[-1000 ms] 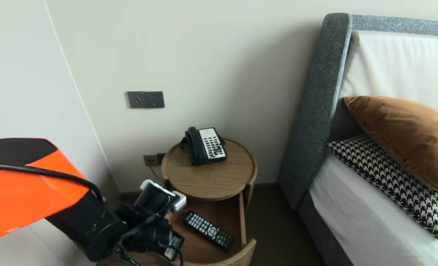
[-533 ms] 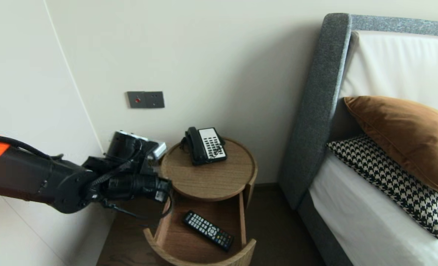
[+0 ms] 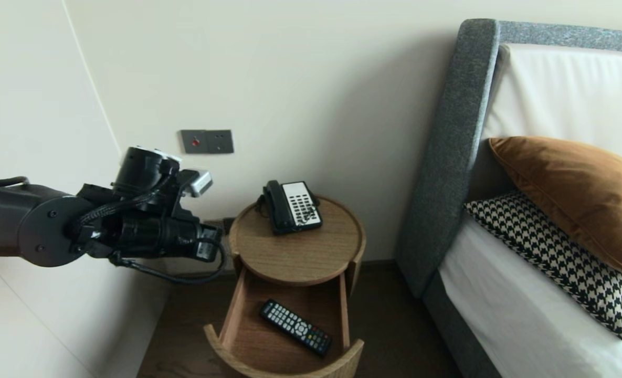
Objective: Take the remote control out of the drawer one by one and place them on the table
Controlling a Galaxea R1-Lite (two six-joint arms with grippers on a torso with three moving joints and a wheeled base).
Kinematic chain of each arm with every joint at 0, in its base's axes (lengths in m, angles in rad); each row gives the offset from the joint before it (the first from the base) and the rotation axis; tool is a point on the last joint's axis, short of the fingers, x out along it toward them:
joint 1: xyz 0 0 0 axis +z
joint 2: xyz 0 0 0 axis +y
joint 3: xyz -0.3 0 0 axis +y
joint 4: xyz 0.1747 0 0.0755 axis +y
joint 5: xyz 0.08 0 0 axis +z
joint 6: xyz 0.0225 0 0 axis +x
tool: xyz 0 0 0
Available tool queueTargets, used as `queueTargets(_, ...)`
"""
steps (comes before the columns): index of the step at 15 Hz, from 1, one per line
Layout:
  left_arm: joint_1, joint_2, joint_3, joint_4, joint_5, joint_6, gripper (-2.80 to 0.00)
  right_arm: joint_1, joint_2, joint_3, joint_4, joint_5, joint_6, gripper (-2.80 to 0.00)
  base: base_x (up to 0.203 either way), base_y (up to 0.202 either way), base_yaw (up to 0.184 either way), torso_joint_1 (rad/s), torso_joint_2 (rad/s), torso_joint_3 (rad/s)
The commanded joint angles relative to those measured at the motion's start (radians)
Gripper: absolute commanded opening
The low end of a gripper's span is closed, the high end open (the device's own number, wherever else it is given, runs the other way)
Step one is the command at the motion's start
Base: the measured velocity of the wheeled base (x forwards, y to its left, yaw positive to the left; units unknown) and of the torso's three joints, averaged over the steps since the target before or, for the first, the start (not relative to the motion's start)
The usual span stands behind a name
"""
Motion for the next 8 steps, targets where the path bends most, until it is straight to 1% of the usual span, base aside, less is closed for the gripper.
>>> queueTargets(1, -0.001, -0.033, 0.0, 0.046, 0.0, -0.007, -2.8, 0.0, -0.008, 0.005, -0.001, 0.0, 0.0, -2.8, 0.0, 0.0, 0.0, 0.0, 0.0, 0.0)
queueTargets(3, -0.001, -0.06, -0.006, 0.139, -0.007, -0.026, -2.8, 0.0, -0.008, 0.005, -0.001, 0.001, 0.0, -2.8, 0.0, 0.0, 0.0, 0.0, 0.0, 0.0)
queueTargets(4, 0.003, -0.06, -0.008, 0.163, -0.008, -0.03, -2.8, 0.0, -0.008, 0.005, -0.001, 0.0, 0.0, -2.8, 0.0, 0.0, 0.0, 0.0, 0.0, 0.0)
queueTargets(5, 0.023, -0.051, -0.014, 0.17, -0.008, -0.025, -2.8, 0.0, -0.008, 0.005, -0.001, 0.0, 0.0, -2.8, 0.0, 0.0, 0.0, 0.0, 0.0, 0.0)
queueTargets(6, 0.046, -0.037, -0.023, 0.173, -0.013, -0.012, -2.8, 0.0, -0.008, 0.005, -0.001, 0.0, 0.0, -2.8, 0.0, 0.0, 0.0, 0.0, 0.0, 0.0)
queueTargets(8, 0.063, -0.009, -0.02, 0.191, -0.037, 0.031, -2.8, 0.0, -0.008, 0.005, -0.001, 0.0, 0.0, -2.8, 0.0, 0.0, 0.0, 0.0, 0.0, 0.0)
